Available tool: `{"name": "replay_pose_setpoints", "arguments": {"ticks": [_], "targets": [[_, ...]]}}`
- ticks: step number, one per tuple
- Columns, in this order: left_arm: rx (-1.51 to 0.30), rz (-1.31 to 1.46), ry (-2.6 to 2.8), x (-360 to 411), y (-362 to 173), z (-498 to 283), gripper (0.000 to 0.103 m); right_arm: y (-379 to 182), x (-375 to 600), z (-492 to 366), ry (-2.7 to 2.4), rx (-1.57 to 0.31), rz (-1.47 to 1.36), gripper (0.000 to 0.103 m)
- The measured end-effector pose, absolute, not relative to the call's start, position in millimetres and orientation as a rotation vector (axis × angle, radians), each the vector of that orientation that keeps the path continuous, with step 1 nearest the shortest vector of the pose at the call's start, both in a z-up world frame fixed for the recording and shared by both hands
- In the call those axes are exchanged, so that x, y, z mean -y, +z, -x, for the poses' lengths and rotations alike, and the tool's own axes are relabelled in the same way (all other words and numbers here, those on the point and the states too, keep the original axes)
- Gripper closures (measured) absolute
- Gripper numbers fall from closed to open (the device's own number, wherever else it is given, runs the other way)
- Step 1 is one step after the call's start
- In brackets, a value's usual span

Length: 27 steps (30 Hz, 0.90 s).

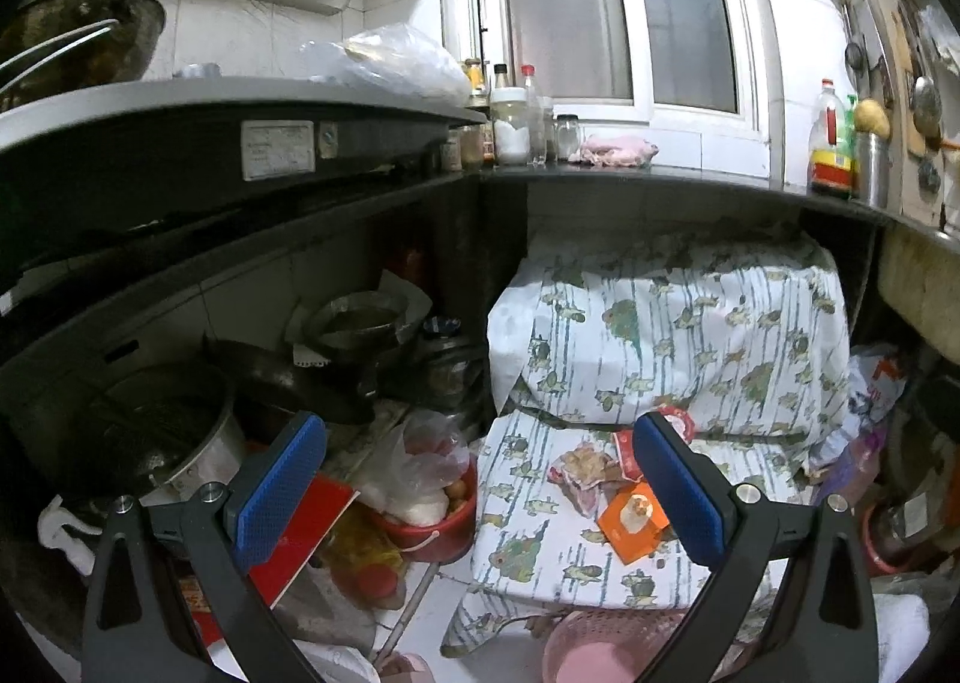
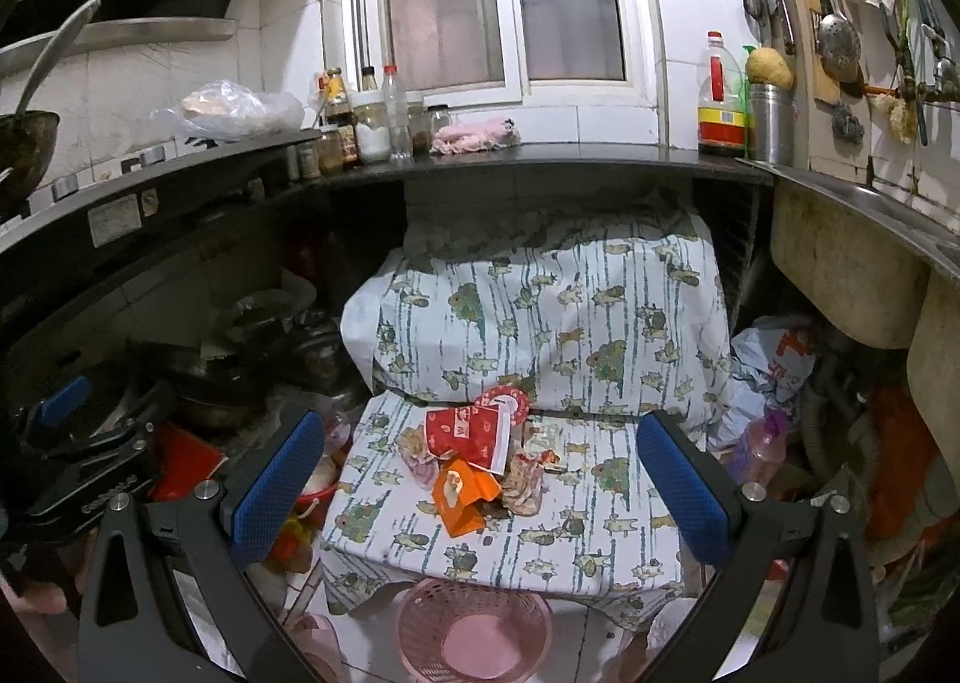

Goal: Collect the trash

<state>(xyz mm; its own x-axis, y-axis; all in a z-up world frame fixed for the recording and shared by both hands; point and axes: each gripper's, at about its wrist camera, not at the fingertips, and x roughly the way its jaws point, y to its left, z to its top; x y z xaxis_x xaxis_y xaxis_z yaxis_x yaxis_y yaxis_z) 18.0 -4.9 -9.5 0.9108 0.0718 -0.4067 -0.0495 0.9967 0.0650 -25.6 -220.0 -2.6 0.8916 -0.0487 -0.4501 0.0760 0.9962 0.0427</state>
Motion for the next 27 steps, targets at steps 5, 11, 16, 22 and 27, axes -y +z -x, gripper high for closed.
{"name": "replay_pose_setpoints", "arguments": {"ticks": [5,11,16,22,27], "targets": [[-0.354,-0.09,0.022,14,-25,-28,0.0,-7,219,18,-0.089,-0.459,-0.045,0.0],[-0.217,-0.067,0.098,19,-44,-39,0.0,-12,221,9,-0.112,-0.381,-0.014,0.0],[-0.331,-0.069,0.028,15,-64,-67,0.0,-17,239,-11,-0.032,-0.328,-0.038,0.0],[-0.495,-0.091,-0.145,10,-96,-114,0.0,-42,255,-51,-0.129,-0.347,0.114,0.0],[-0.582,-0.021,-0.088,-5,-131,-151,0.0,-90,275,-93,-0.051,-0.452,-0.02,0.0]]}}
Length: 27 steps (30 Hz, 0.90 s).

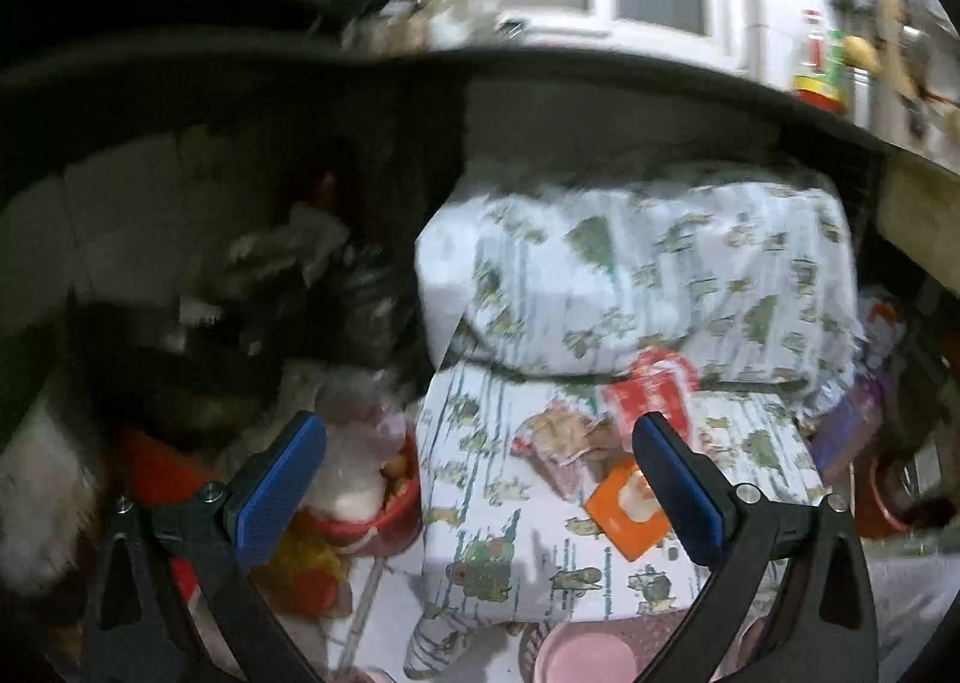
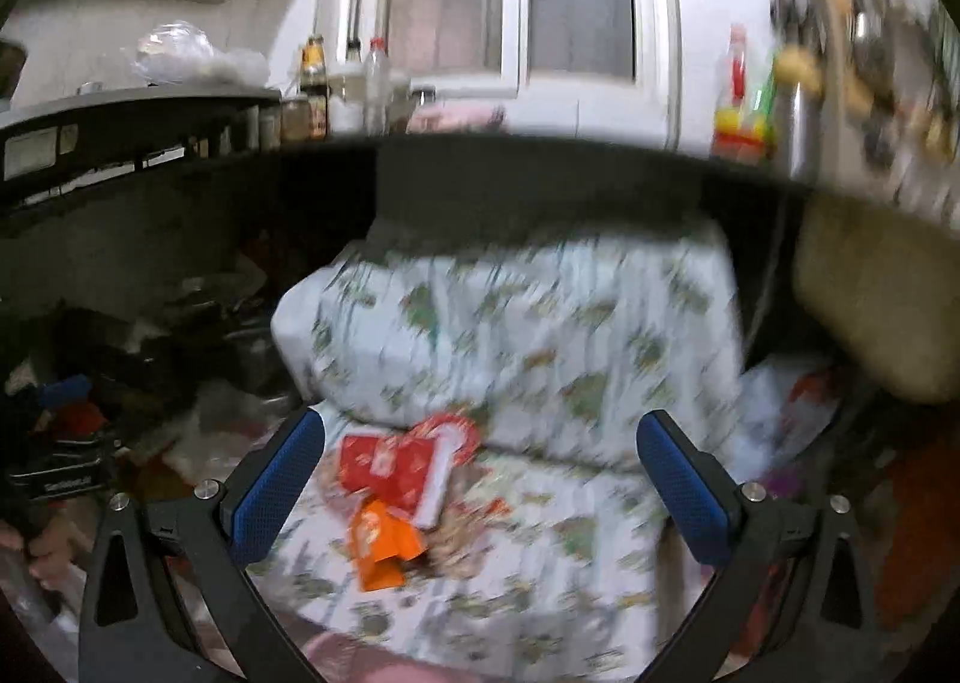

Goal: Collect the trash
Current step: 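Reach down and grasp the red paper bag and orange packet with the right tool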

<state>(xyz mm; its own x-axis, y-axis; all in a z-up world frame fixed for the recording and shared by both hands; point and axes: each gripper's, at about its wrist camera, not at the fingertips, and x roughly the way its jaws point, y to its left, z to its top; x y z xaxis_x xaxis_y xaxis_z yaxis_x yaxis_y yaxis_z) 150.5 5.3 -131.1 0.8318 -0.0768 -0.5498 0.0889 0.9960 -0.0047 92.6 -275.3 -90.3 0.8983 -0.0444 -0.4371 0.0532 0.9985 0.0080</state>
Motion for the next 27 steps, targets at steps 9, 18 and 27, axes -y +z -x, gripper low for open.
{"name": "replay_pose_setpoints", "arguments": {"ticks": [9,18,27], "targets": [[-0.739,-0.062,0.009,-13,-218,-200,0.0,-201,270,-174,0.085,-0.757,-0.027,0.0],[-0.735,-0.077,0.006,-3,-239,-202,0.0,-282,227,-219,0.147,-0.991,0.044,0.026],[-0.742,0.015,-0.019,-12,-234,-198,0.0,-315,194,-228,0.197,-1.038,0.164,0.064]]}}
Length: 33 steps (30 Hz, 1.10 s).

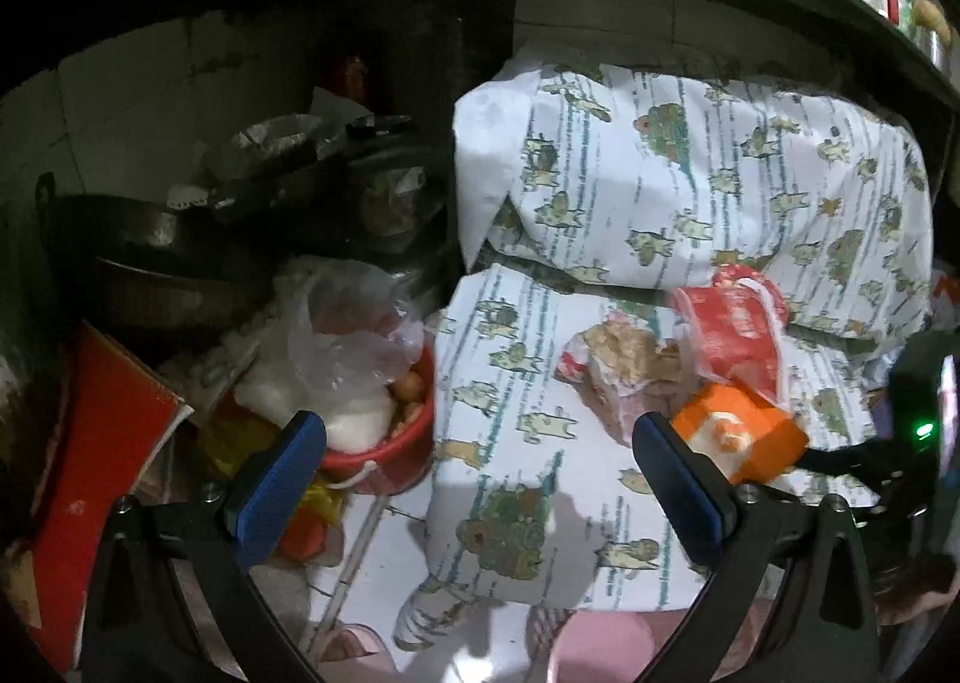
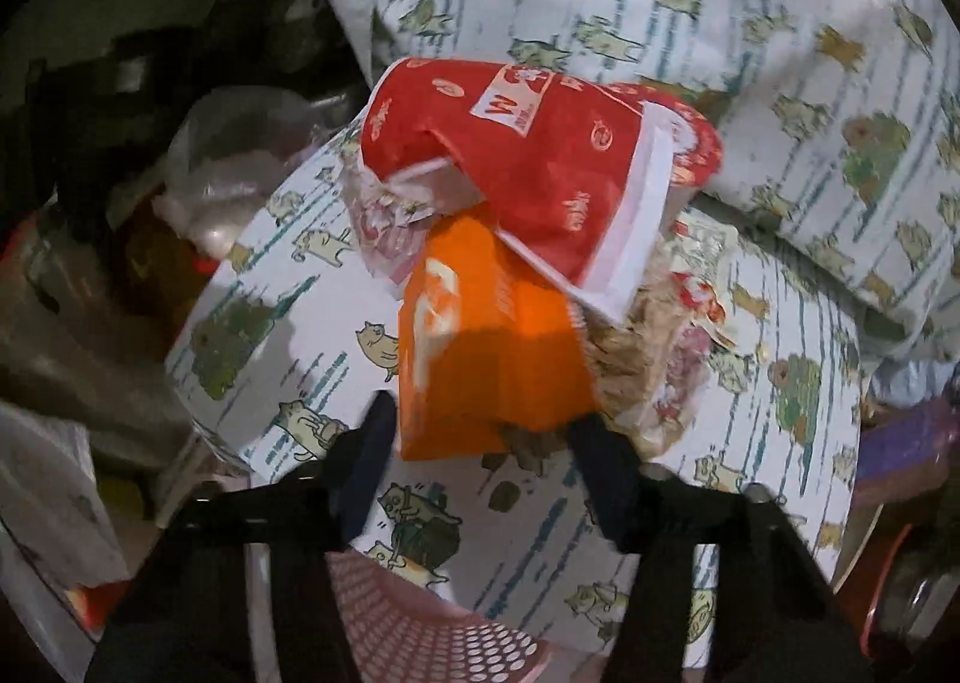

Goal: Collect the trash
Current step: 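Reach down and grasp the red paper bag and orange packet with the right tool, then grasp the red paper bag with the left tool while the right tool keeps the orange packet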

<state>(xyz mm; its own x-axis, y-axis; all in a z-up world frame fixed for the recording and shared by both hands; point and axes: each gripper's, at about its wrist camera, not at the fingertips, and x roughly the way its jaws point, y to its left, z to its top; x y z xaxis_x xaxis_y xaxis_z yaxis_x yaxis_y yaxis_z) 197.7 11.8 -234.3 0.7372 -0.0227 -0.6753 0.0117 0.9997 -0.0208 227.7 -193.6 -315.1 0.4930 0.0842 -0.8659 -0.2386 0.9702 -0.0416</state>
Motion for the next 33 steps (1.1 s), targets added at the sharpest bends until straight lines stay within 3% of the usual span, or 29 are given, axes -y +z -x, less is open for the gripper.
{"name": "replay_pose_setpoints", "arguments": {"ticks": [1,2,3,6,20,26,33], "targets": [[-0.741,0.022,-0.019,-13,-234,-197,0.0,-316,191,-227,0.202,-1.04,0.166,0.068],[-0.738,0.024,-0.013,-13,-234,-196,0.0,-317,189,-225,0.206,-1.04,0.166,0.084],[-0.735,0.022,-0.009,-14,-233,-195,0.0,-317,188,-223,0.211,-1.041,0.163,0.092],[-0.716,-0.002,-0.008,-14,-229,-192,0.0,-311,185,-214,0.224,-1.024,0.144,0.096],[-0.747,-0.014,-0.034,-13,-228,-193,0.0,-250,201,-145,0.2,-0.942,0.083,0.098],[-0.872,0.08,-0.174,-3,-254,-208,0.0,-243,227,-148,0.137,-0.935,-0.004,0.099],[-0.97,-0.107,-0.189,45,-295,-224,0.001,-209,284,-153,0.093,-0.841,-0.107,0.099]]}}
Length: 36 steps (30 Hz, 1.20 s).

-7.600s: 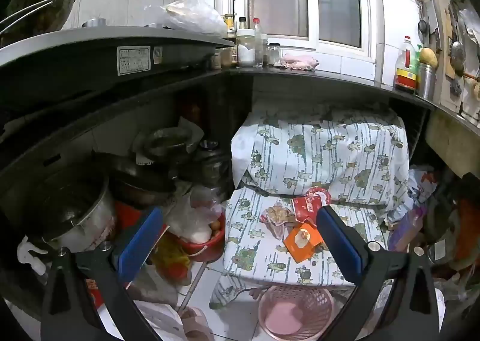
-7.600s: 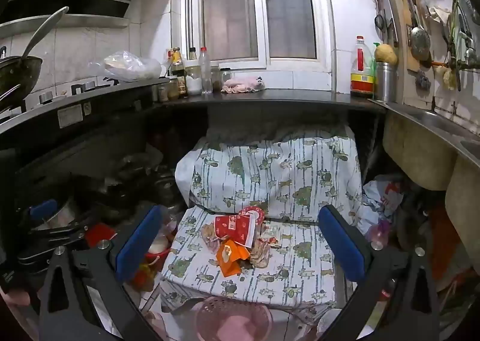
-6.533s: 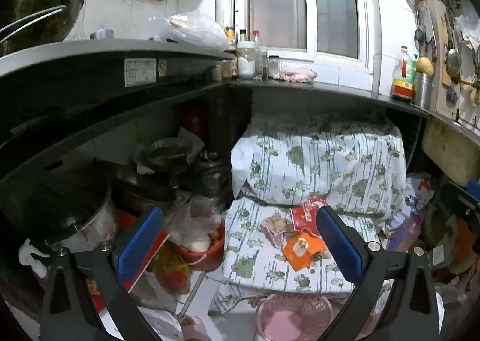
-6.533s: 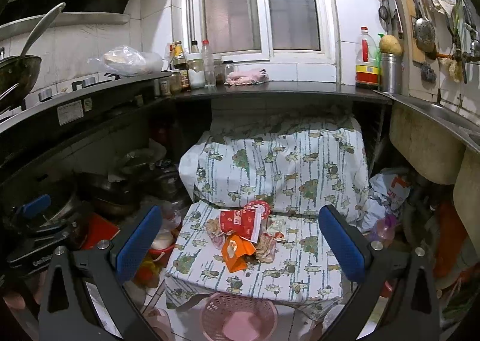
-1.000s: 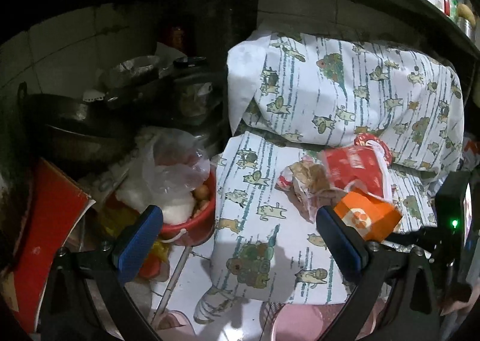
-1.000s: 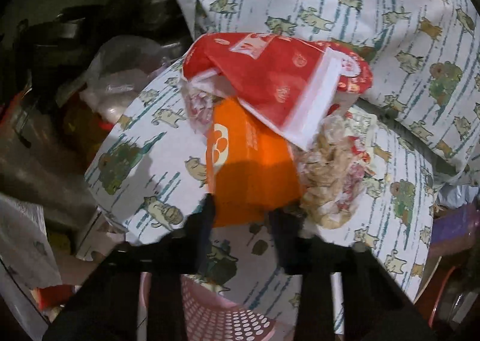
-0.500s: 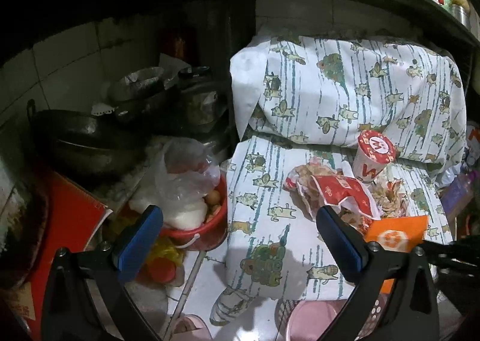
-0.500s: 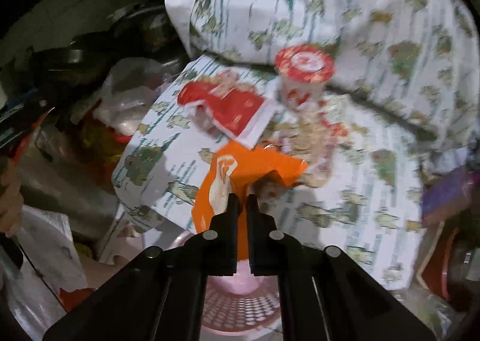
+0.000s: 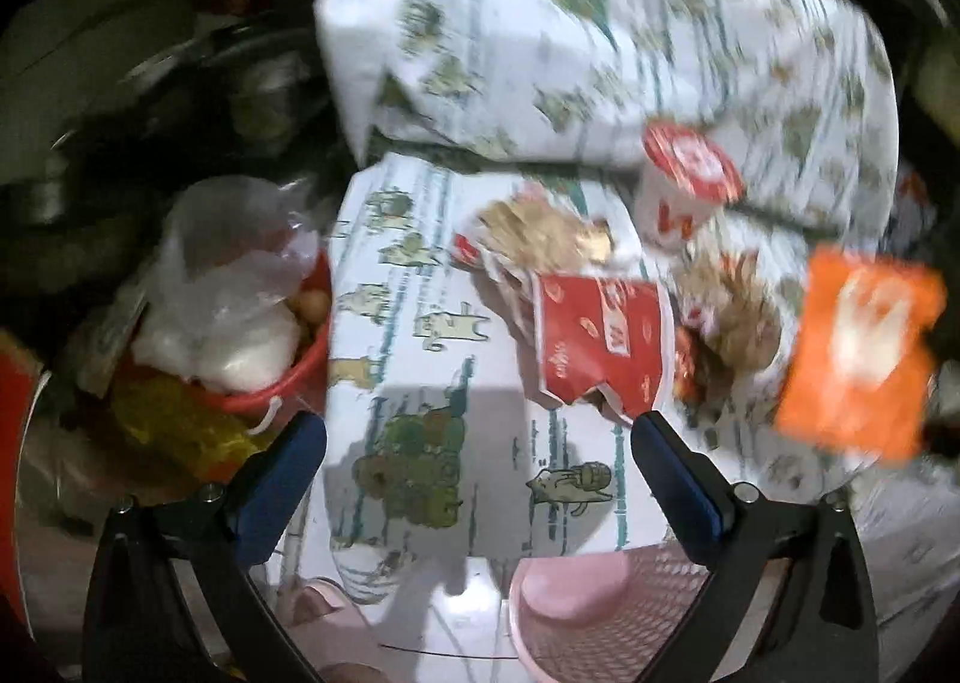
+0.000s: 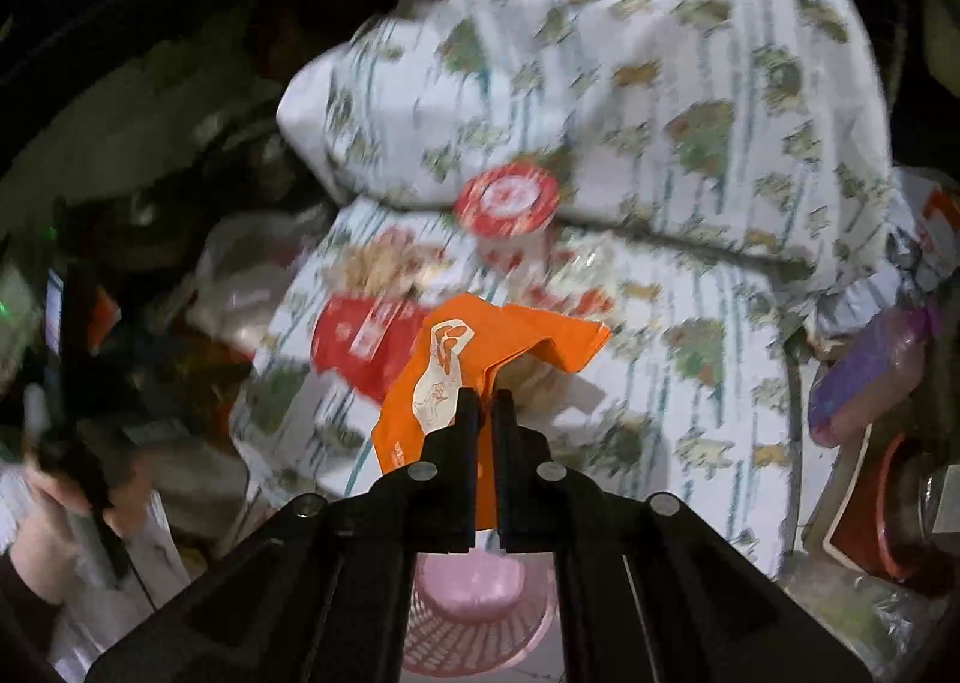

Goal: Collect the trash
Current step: 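Grasp the red paper bag with the left tool while the right tool keeps the orange packet, then carry the red bag and orange packet over the pink basket with both tools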

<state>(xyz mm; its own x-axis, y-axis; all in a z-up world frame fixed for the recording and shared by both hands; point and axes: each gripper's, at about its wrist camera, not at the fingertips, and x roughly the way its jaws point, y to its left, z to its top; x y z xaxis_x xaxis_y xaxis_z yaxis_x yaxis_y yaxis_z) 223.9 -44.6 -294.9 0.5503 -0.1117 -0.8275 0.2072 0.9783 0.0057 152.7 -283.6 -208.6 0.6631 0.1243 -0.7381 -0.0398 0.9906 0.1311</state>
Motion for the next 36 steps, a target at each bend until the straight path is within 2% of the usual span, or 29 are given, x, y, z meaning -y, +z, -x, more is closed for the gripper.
{"name": "replay_pose_setpoints", "arguments": {"ticks": [3,5,8,9,12,14,15,19,21,29,36], "targets": [[-0.981,-0.179,-0.173,66,-309,-240,0.002,-202,304,-150,0.091,-0.817,-0.166,0.099],[-1.045,-0.141,-0.226,76,-321,-255,0.01,-203,314,-148,0.084,-0.827,-0.203,0.099],[-1.12,-0.115,-0.253,88,-336,-270,0.029,-200,329,-145,0.068,-0.813,-0.246,0.099],[-1.131,-0.117,-0.254,90,-339,-271,0.039,-198,334,-144,0.063,-0.805,-0.254,0.099],[-1.133,-0.115,-0.264,96,-343,-275,0.05,-197,344,-145,0.052,-0.804,-0.269,0.099],[-1.145,-0.097,-0.271,97,-344,-275,0.072,-198,347,-147,0.047,-0.811,-0.277,0.099],[-1.153,-0.085,-0.275,97,-344,-275,0.076,-198,349,-146,0.05,-0.814,-0.276,0.099],[-1.111,-0.123,-0.302,99,-331,-259,0.085,-197,346,-142,0.053,-0.804,-0.255,0.099],[-1.068,-0.15,-0.307,96,-318,-244,0.086,-197,344,-141,0.047,-0.802,-0.245,0.099],[-0.965,-0.077,-0.381,67,-260,-188,0.086,-200,324,-141,0.069,-0.806,-0.215,0.099],[-0.925,-0.048,-0.346,51,-236,-140,0.086,-191,284,-116,0.167,-0.796,-0.163,0.099]]}}
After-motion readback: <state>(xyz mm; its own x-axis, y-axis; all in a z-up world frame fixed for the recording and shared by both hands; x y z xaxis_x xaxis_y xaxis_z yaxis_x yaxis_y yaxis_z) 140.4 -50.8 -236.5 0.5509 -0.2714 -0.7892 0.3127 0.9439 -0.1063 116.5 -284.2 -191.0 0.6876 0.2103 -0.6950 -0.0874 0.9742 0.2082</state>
